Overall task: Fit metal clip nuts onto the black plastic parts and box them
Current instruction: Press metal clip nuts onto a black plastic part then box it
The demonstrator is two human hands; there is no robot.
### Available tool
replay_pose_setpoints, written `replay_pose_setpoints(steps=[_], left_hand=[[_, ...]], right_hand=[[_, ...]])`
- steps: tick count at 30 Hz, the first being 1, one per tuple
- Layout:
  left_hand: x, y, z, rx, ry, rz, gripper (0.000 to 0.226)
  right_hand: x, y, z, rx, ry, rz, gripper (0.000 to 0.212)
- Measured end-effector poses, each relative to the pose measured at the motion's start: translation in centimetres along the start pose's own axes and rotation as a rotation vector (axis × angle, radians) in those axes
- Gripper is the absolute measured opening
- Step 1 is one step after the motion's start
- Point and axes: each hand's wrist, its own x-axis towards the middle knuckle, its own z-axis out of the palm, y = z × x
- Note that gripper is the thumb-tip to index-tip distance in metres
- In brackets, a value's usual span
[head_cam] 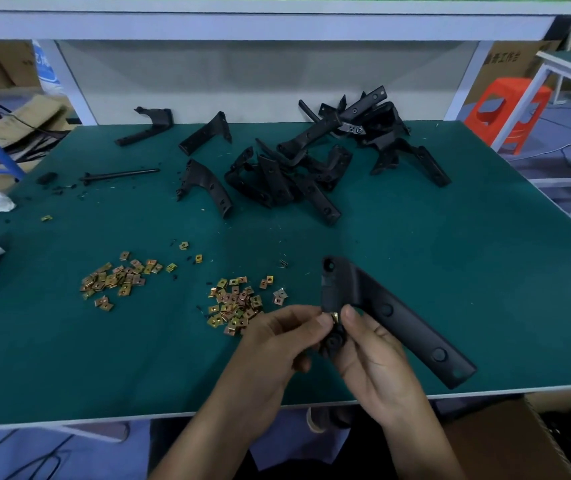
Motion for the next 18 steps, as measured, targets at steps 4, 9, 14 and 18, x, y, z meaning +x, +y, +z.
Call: replay_pose_setpoints(steps=[4,9,14,18], left_hand=[[2.3,-0.5,-1.6,0.386,0.023,0.124,0.016],[7.7,0.4,-6.3,1.369,0.450,0.464,0.027],[10.5,0.0,-8.2,1.550,0.377,0.337,0.024],[10.4,0.6,-8.0,1.321,0.340,0.355,0.006]], right_hand=[[-0.4,0.0,-0.7,0.009,0.014,-0.025,0.018],[-0.6,0.2,-1.3,0.042,0.121,-0.019,0.019],[-0.7,0.1,-1.3,0.039,0.140,0.012,0.018],[-0.9,-0.3,-1.1,0.028,0.134,0.009,0.018]])
